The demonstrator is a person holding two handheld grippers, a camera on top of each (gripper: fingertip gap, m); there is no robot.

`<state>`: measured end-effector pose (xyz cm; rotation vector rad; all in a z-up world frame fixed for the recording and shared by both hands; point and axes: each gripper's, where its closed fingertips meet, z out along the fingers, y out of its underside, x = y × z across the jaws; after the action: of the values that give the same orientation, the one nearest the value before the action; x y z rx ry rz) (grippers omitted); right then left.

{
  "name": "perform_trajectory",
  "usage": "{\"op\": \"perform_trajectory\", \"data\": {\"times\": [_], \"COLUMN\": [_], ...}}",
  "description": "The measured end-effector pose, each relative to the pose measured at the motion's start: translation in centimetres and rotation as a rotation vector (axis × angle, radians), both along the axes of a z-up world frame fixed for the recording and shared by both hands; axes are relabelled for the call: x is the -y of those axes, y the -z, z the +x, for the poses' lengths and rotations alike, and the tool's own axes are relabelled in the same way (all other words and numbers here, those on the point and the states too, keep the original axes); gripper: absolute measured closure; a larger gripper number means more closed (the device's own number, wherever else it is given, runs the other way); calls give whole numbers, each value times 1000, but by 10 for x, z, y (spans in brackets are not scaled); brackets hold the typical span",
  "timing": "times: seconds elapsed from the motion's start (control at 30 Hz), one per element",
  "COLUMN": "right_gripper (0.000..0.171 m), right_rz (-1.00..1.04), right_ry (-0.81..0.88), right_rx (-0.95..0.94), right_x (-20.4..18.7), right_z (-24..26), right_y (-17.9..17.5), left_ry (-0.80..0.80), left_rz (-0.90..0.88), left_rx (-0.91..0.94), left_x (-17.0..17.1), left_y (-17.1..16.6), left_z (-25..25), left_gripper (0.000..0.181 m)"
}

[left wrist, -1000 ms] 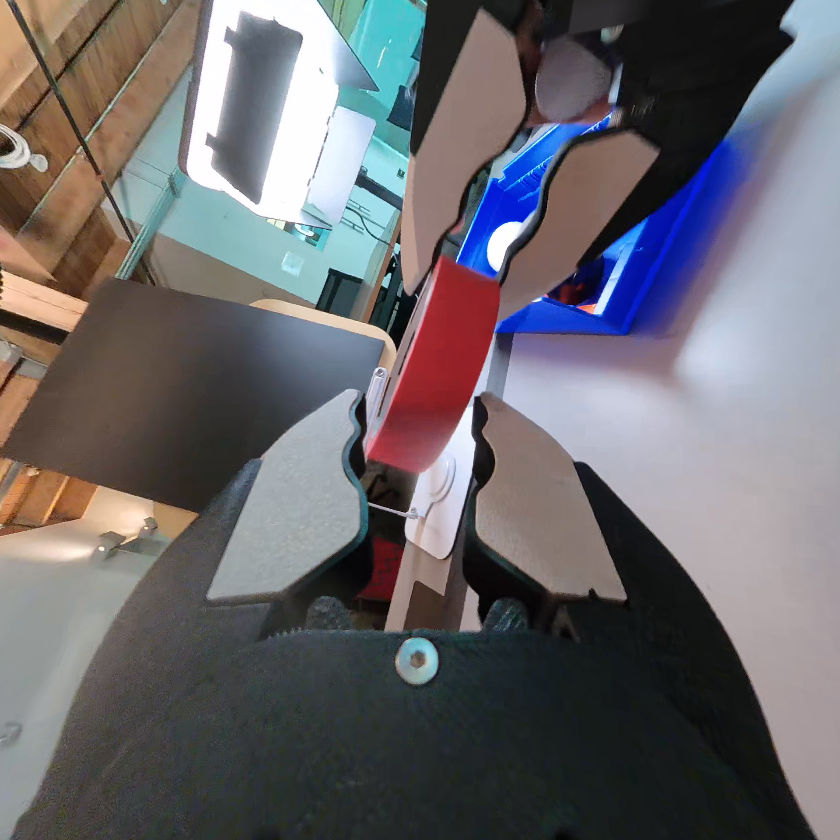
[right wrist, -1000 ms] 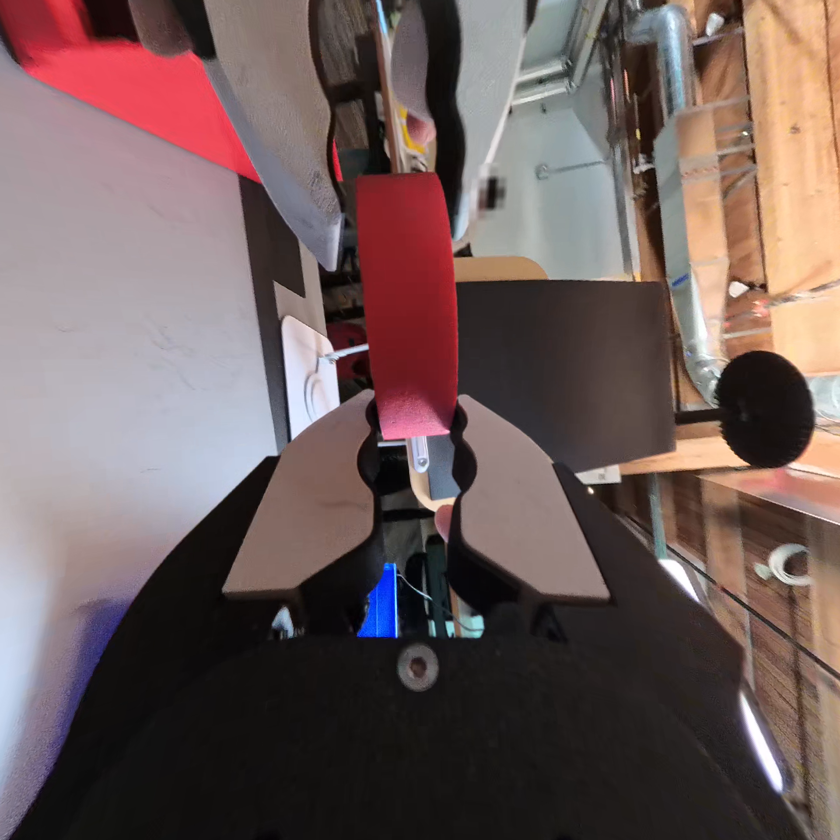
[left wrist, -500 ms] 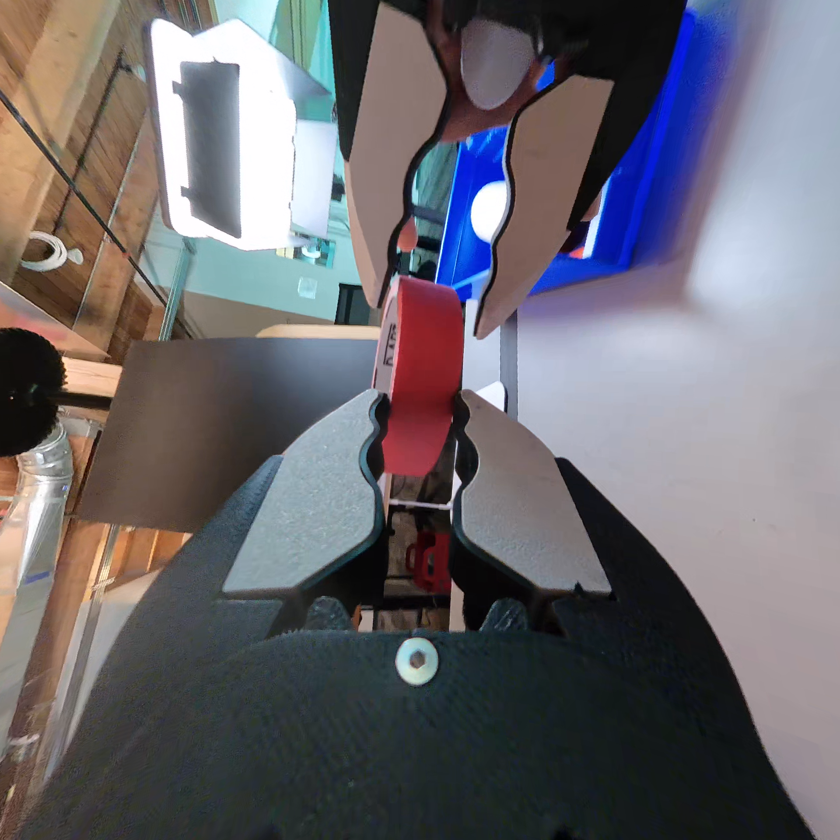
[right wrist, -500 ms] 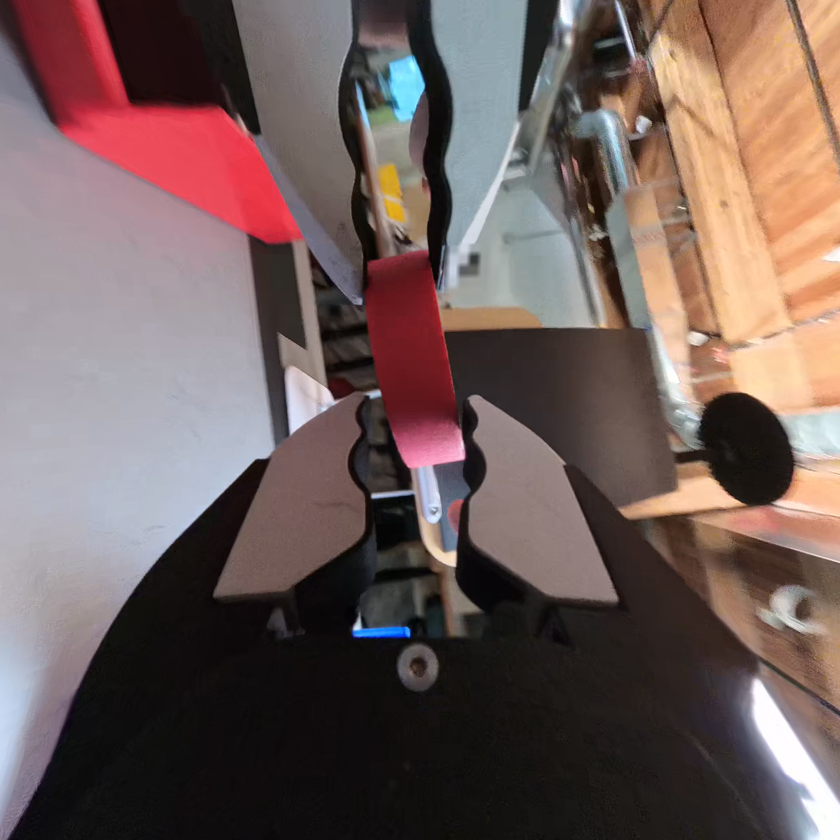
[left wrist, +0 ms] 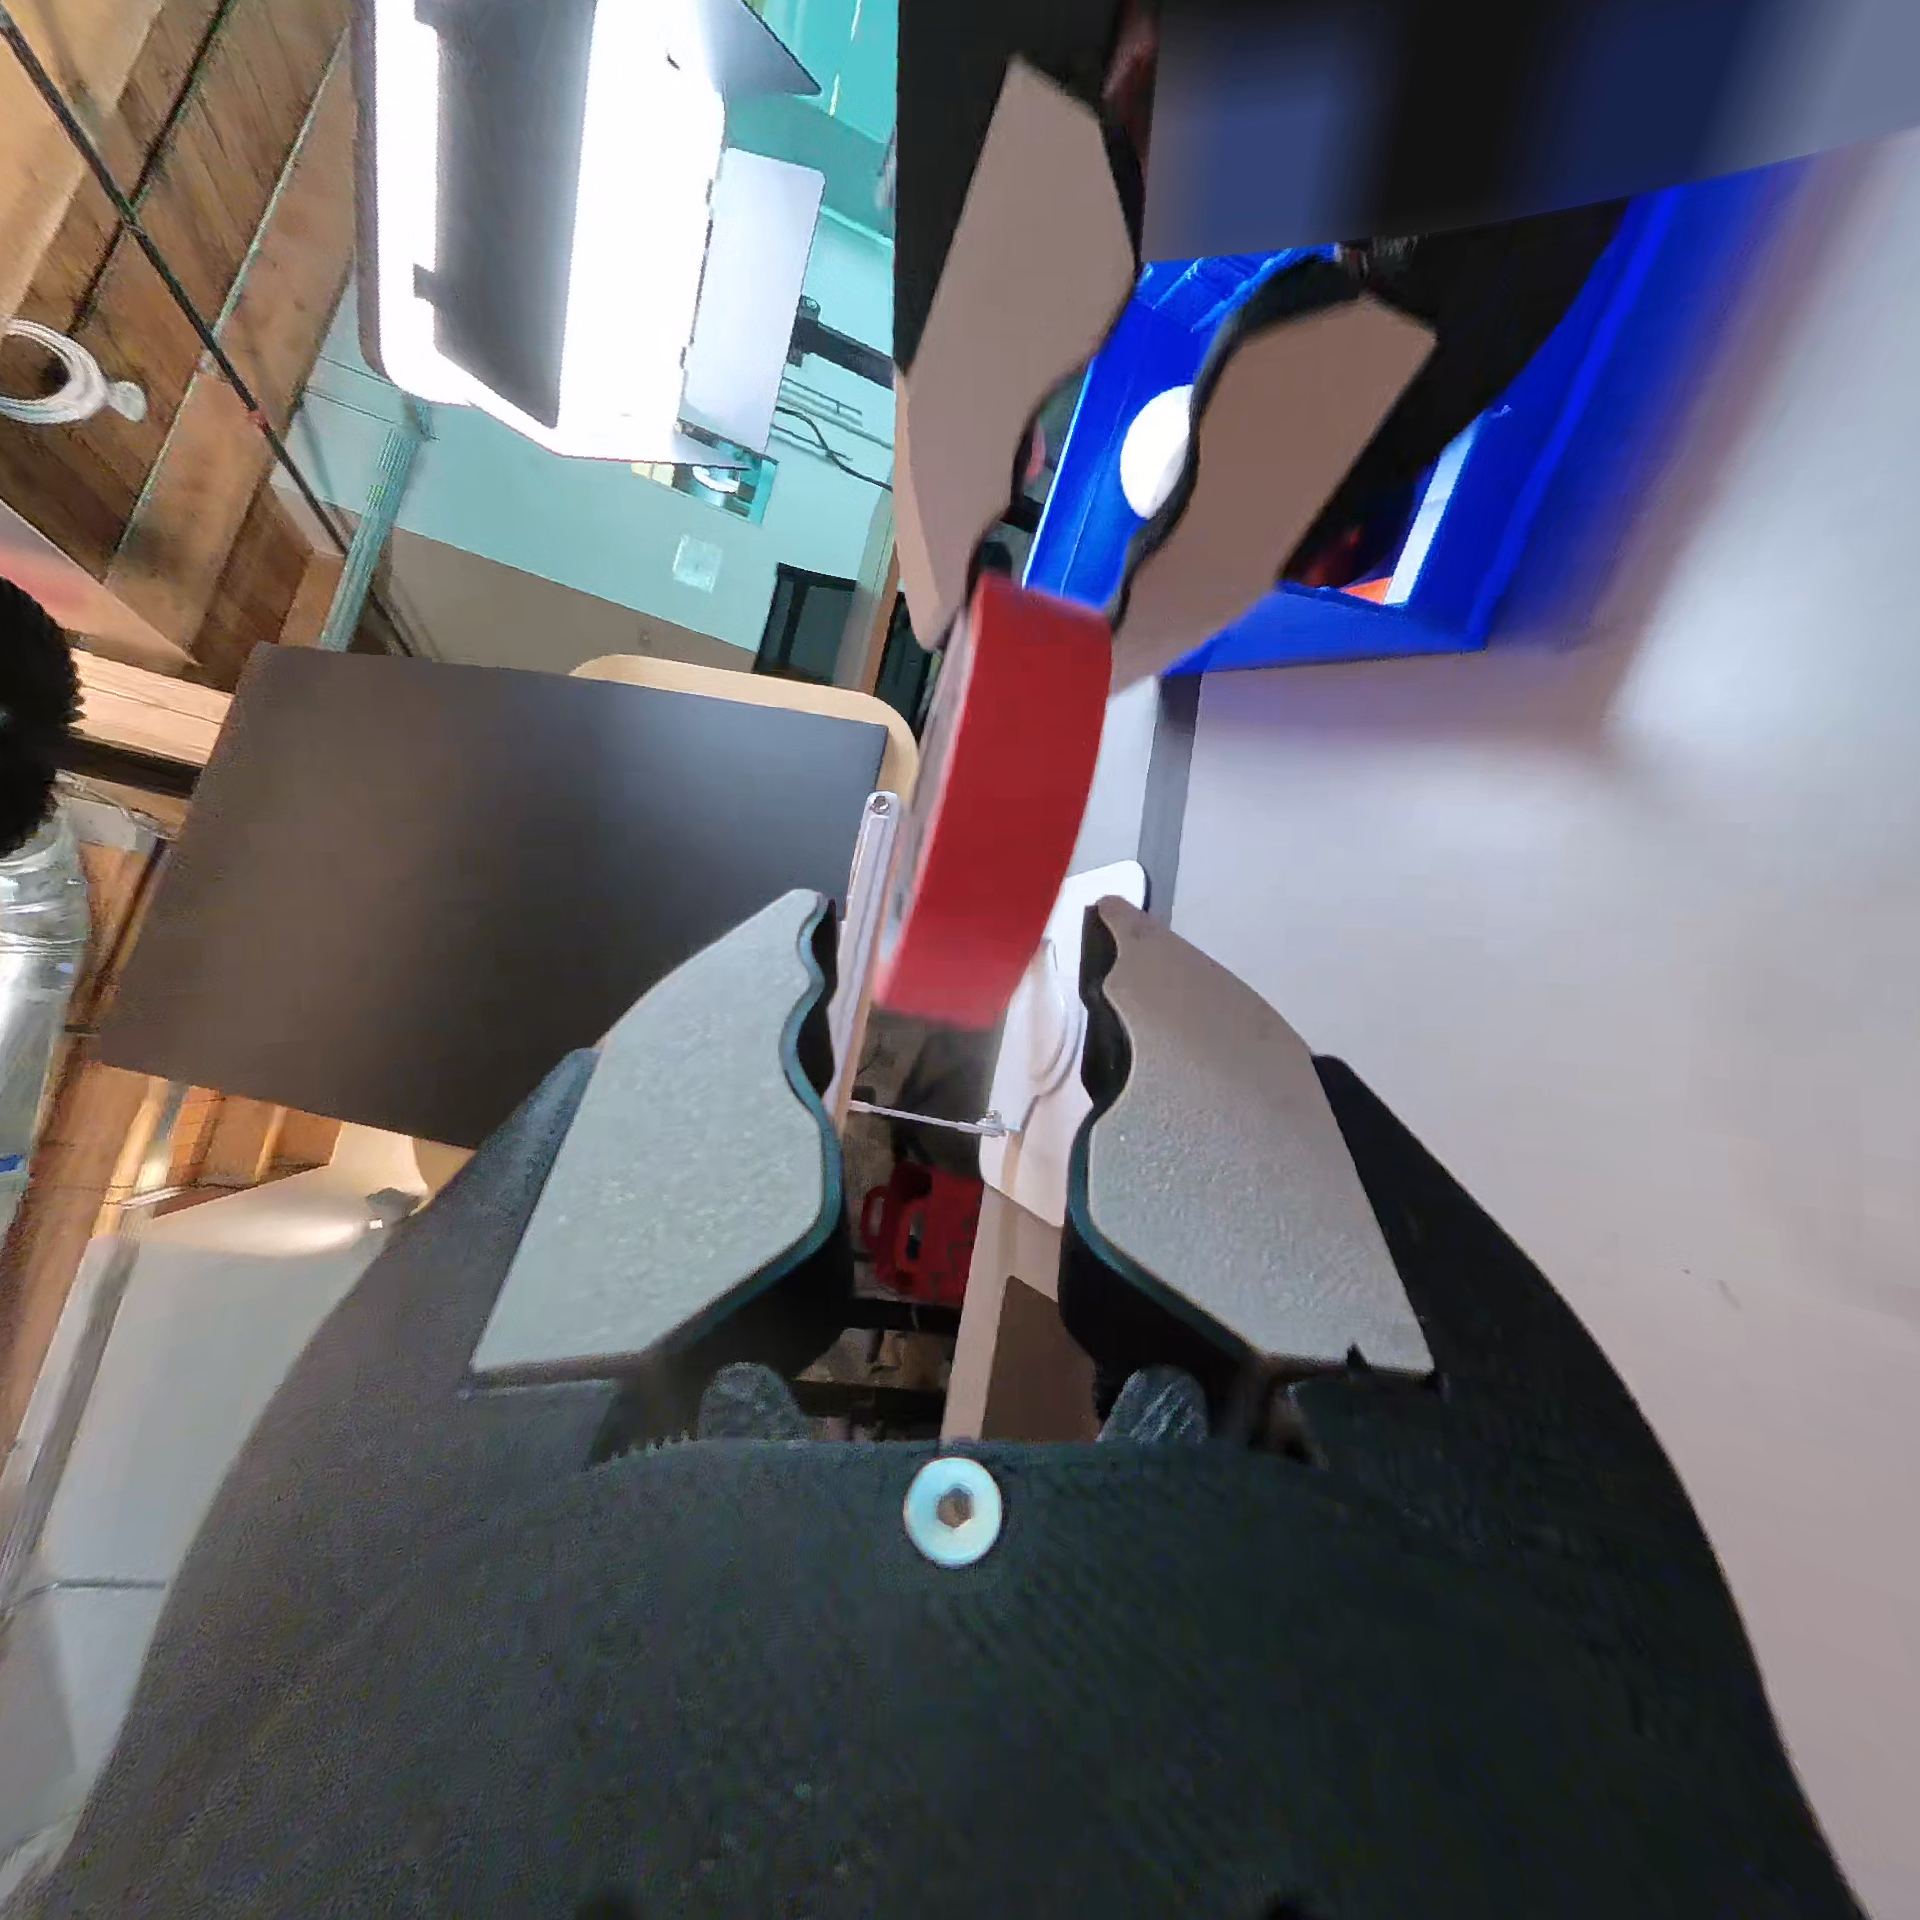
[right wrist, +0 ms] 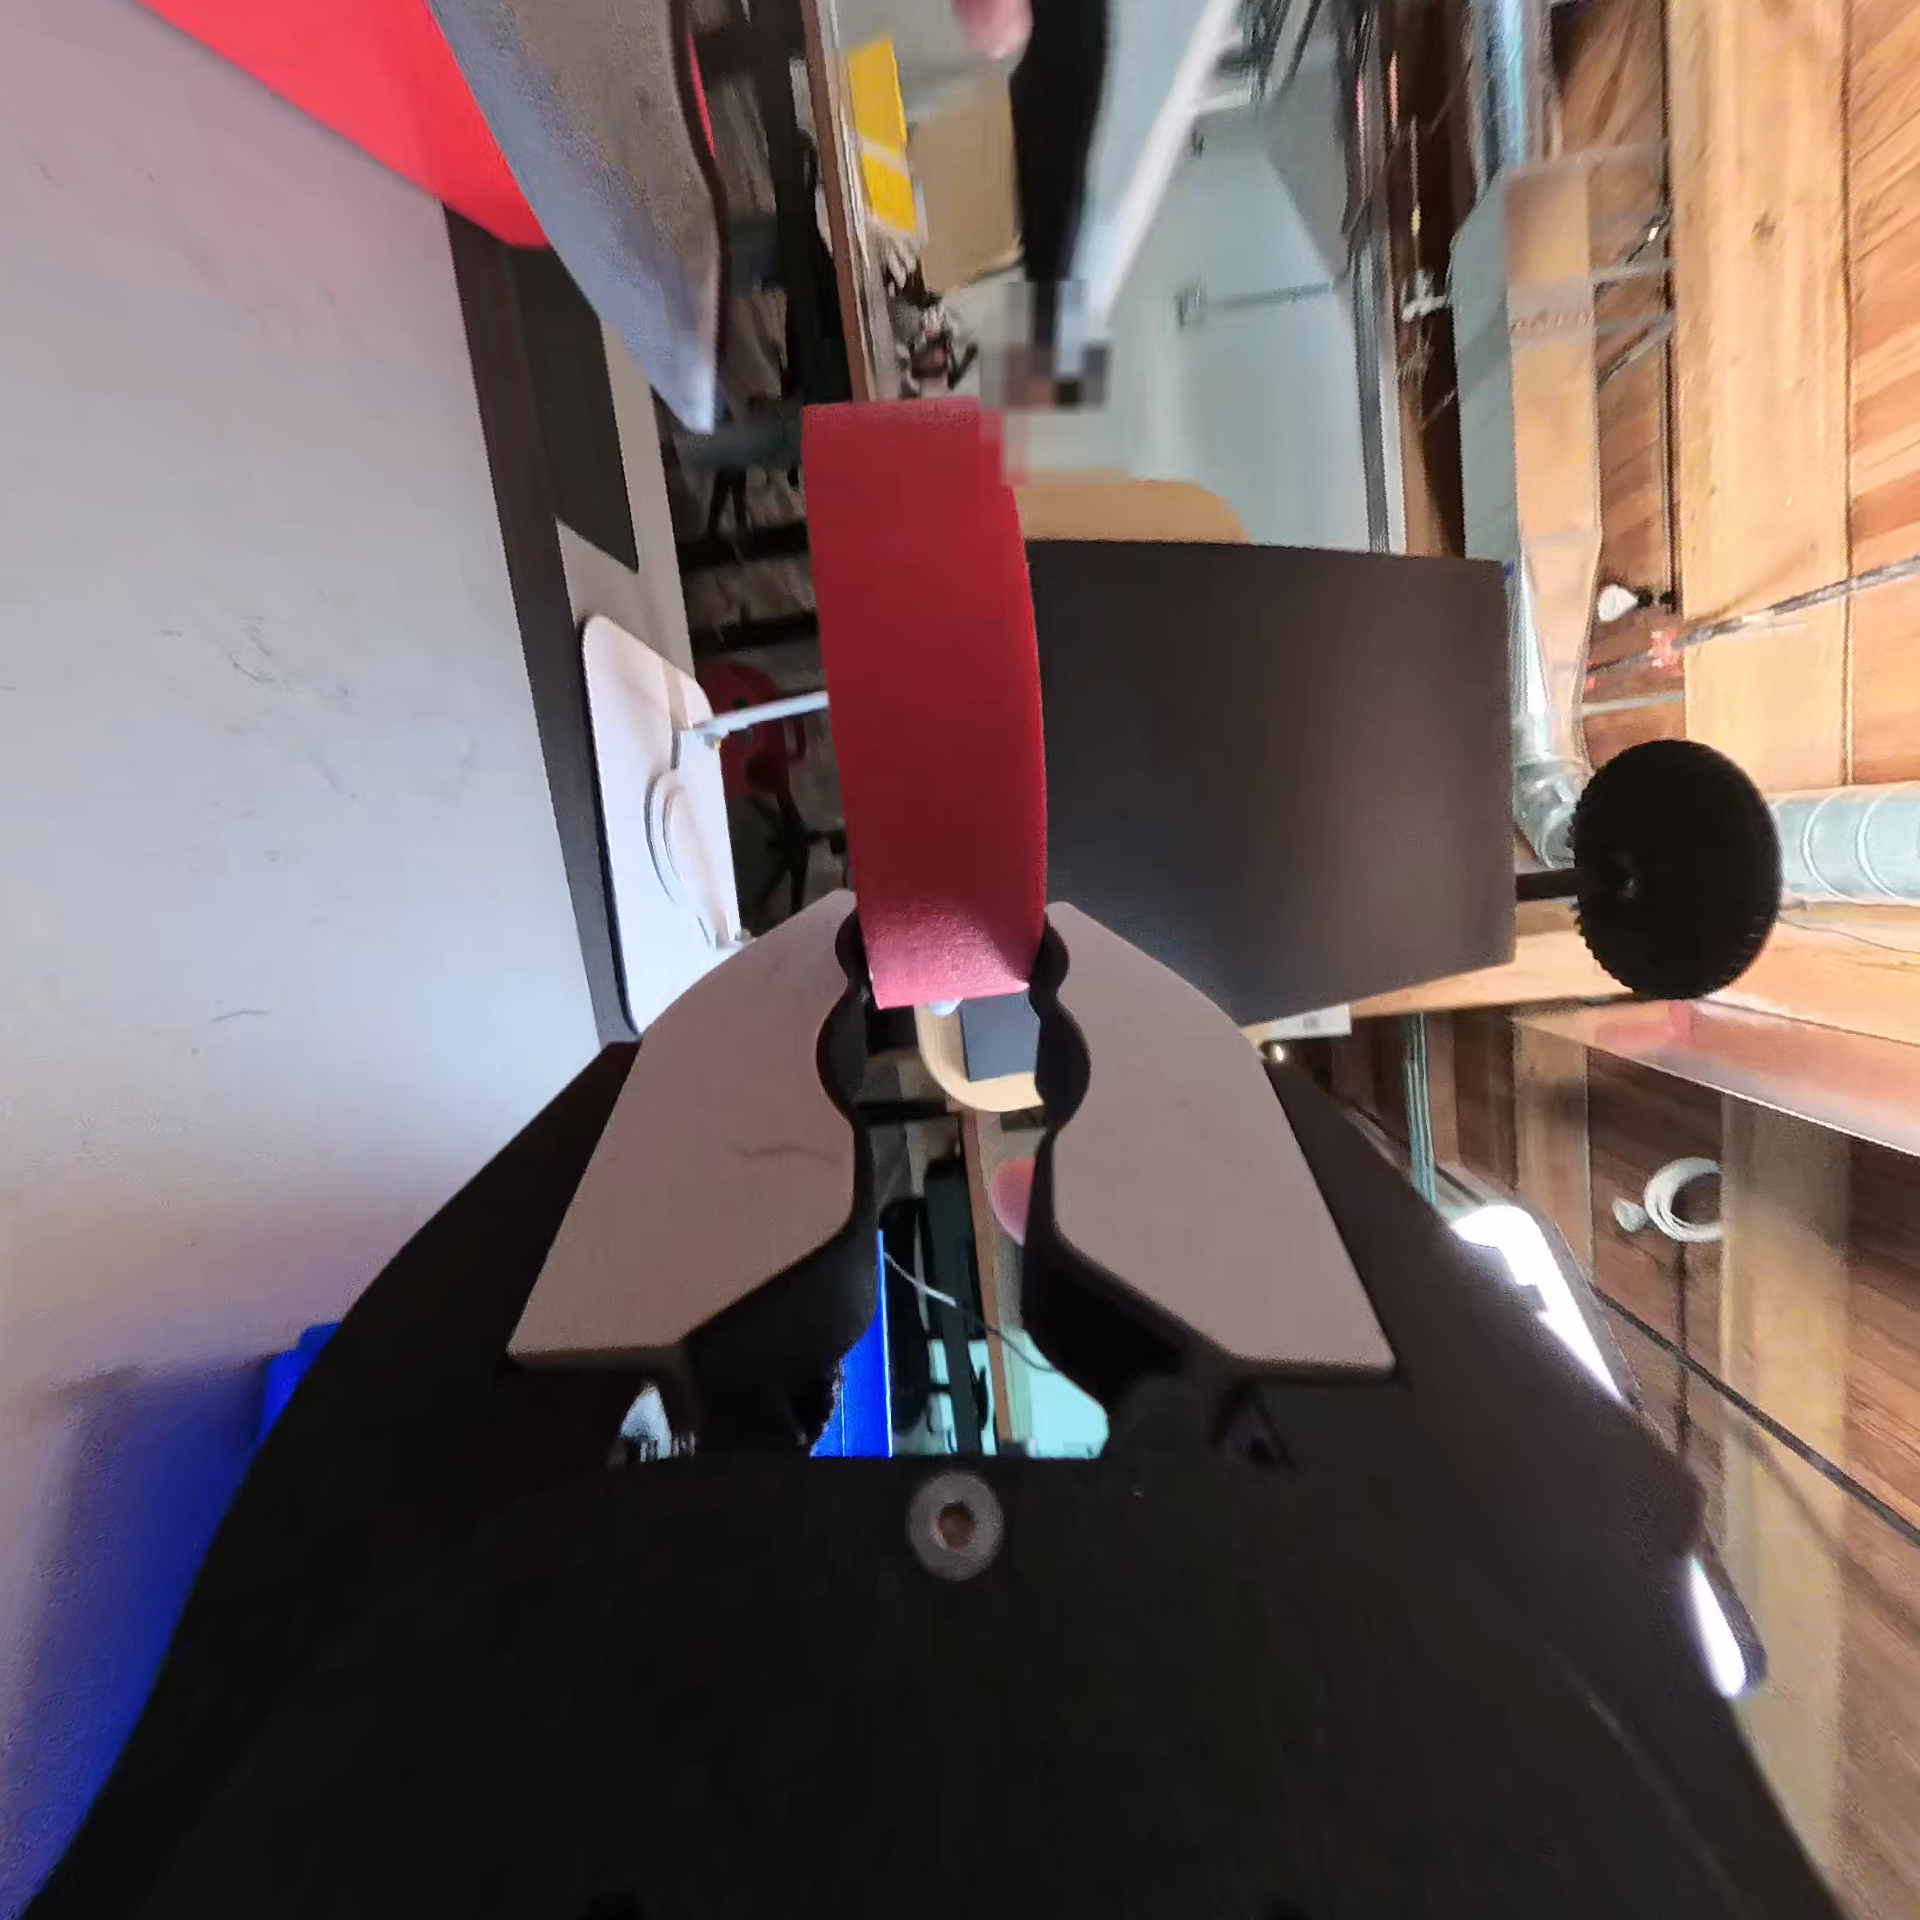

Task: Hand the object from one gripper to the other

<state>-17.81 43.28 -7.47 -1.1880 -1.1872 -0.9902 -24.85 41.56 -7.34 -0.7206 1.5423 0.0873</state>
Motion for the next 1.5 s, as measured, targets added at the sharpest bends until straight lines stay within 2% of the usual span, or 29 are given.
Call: {"op": "perform_trajectory", "data": {"times": [0.1,0.17,0.23,0.37,0.43,0.53,0.6,0.67,0.73,0.83,0.9,0.97,1.0,1.07,1.13,1.2,1.23,1.33,1.4,1.5], "right_gripper": [142,142,142,139,130,123,136,142,141,142,142,142,142,142,141,140,134,122,133,171], "right_rz": [-4,6,30,-5,-56,-130,-137,-103,-80,9,71,122,139,174,171,98,42,-94,-121,-37], "right_ry": [103,122,129,-113,-246,-282,-302,-266,-192,-25,62,109,93,74,-15,-137,-189,-196,-185,-198], "right_rx": [46,46,49,-37,-84,-121,-120,-71,-64,-26,-16,-6,-18,-23,-10,-49,-57,-95,-64,-44], "right_x": [-10,-10,-7,11,24,31,35,33,26,10,1,-4,-4,-3,2,10,14,15,13,14], "right_z": [-9,-21,-28,-41,-41,-25,-20,-17,-11,1,-1,-11,-18,-26,-32,-36,-37,-20,-12,-17], "right_y": [15,19,15,2,-3,-6,-6,-8,-10,-12,-10,-5,-2,-1,-2,0,3,10,18,14], "left_ry": [-55,-68,-41,69,127,201,221,196,114,23,4,-34,-44,-45,5,48,57,102,106,79], "left_rz": [65,93,129,127,146,145,141,119,68,15,39,91,108,141,138,142,158,160,162,143], "left_rx": [-62,-107,-99,-47,-26,-16,-20,-10,10,1,5,-10,-21,-48,-48,-39,-40,-48,-58,-55], "left_x": [-4,-8,-8,10,25,47,54,47,25,6,5,-1,-4,-9,-5,3,5,14,16,10], "left_y": [11,21,21,5,-4,-12,-12,-10,-7,0,1,3,5,9,8,5,4,6,10,13], "left_z": [5,5,3,2,4,9,12,13,10,8,12,12,11,7,5,5,5,8,11,11], "left_gripper": [136,151,151,152,152,152,152,152,149,133,132,140,147,150,151,151,151,152,152,152]}}
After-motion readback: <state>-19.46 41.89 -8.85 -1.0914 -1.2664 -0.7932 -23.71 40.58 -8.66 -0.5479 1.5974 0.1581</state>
